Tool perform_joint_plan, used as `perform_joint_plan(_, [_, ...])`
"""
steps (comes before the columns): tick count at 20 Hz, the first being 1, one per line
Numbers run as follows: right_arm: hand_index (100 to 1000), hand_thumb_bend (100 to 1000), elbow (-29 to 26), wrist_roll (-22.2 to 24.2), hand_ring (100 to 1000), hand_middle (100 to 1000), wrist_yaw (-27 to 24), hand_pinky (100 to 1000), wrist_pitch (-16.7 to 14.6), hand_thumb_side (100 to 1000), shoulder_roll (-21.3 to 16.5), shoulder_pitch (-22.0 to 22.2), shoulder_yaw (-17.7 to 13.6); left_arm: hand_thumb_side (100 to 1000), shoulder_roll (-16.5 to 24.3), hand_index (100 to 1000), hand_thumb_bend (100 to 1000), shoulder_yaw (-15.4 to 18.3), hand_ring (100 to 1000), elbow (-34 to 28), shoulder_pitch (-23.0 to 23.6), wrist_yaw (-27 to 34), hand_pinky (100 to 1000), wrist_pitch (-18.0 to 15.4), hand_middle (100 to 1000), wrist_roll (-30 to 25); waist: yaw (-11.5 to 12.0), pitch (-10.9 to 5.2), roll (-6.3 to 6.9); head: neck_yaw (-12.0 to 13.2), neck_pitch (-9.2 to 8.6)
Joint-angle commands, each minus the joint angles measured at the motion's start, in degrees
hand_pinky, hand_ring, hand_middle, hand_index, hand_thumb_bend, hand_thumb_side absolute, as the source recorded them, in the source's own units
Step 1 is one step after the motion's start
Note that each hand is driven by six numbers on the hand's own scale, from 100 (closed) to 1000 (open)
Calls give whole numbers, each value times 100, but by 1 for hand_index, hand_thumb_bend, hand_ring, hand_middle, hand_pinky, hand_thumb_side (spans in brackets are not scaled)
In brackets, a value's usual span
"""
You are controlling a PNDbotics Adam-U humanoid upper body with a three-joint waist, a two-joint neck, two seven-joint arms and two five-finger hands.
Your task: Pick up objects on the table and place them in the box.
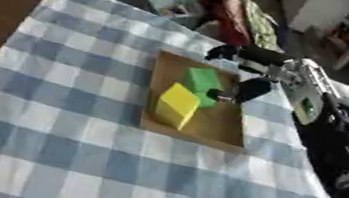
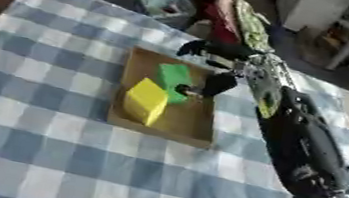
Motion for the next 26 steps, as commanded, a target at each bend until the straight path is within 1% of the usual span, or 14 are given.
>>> perform_joint_plan(1, [965, 359, -306, -187, 917, 952, -107, 871, -42, 577, -327, -49, -30, 441, 88, 705, 145, 94, 514, -101, 4, -47, 669, 10, 496, 21, -57, -116, 92, 32, -42])
perform_joint_plan(3, [956, 304, -475, -322, 907, 928, -292, 863, -51, 483, -467, 11, -42, 449, 84, 704, 141, 121, 514, -101, 64, -79, 669, 12, 496, 42, -143, -125, 122, 59, -27])
perform_joint_plan(4, [951, 256, -556, -404, 901, 912, -444, 860, -51, 427, -535, 54, -58, 453, 82, 704, 138, 135, 514, -101, 98, -100, 669, 20, 494, 55, -198, -126, 140, 80, -22])
perform_joint_plan(5, [945, 198, -627, -489, 896, 900, -644, 856, -41, 362, -610, 109, -79, 455, 77, 704, 135, 149, 514, -101, 128, -122, 669, 28, 493, 68, -252, -126, 156, 103, -15])
perform_joint_plan(7, [937, 129, -758, -693, 885, 877, -1128, 849, 26, 254, -788, 256, -131, 456, 67, 704, 133, 176, 514, -101, 178, -165, 669, 44, 493, 101, -357, -128, 191, 151, 1])
perform_joint_plan(8, [933, 100, -817, -840, 881, 869, -1391, 846, 109, 217, -891, 356, -177, 457, 61, 704, 133, 193, 514, -101, 209, -185, 669, 48, 493, 122, -416, -128, 214, 183, 4])
perform_joint_plan(9, [929, 100, -882, -975, 875, 859, -1644, 842, 166, 171, -977, 454, -198, 459, 57, 704, 133, 208, 515, -101, 236, -202, 669, 48, 493, 144, -467, -127, 235, 208, 4])
perform_joint_plan(11, [923, 100, -1002, -1264, 867, 843, -2144, 838, 281, 139, -1153, 681, -254, 465, 44, 704, 129, 247, 516, -101, 293, -231, 669, 48, 493, 198, -575, -123, 285, 253, 7])
perform_joint_plan(16, [907, 100, -1346, -1842, 850, 804, -3292, 830, 603, 146, -1447, 1240, -380, 491, -13, 704, 111, 348, 519, -101, 463, -314, 670, 48, 498, 343, -807, -115, 425, 390, 59])
perform_joint_plan(19, [893, 100, -1724, -2128, 835, 778, -3955, 820, 761, 181, -1513, 1561, -437, 513, -73, 704, 100, 402, 521, -101, 590, -392, 671, 58, 502, 413, -930, -113, 504, 490, 102])
perform_joint_plan(23, [881, 100, -2213, -2396, 818, 751, -4693, 813, 950, 274, -1513, 1946, -510, 548, -163, 703, 100, 452, 525, -101, 699, -465, 672, 122, 507, 500, -1051, -108, 578, 638, 150])
perform_joint_plan(24, [875, 100, -2356, -2448, 813, 744, -4873, 811, 994, 314, -1499, 2052, -530, 565, -181, 702, 100, 465, 526, -94, 729, -477, 672, 131, 509, 522, -1081, -107, 600, 682, 177])
perform_joint_plan(25, [874, 100, -2504, -2496, 812, 742, -5051, 811, 1043, 326, -1482, 2162, -550, 567, -199, 702, 100, 478, 526, -81, 755, -491, 672, 140, 509, 543, -1113, -108, 617, 713, 208])
perform_joint_plan(26, [871, 100, -2655, -2539, 808, 736, -5218, 808, 1099, 372, -1466, 2266, -569, 586, -223, 701, 100, 491, 527, -67, 778, -504, 673, 147, 510, 567, -1133, -104, 630, 737, 228])
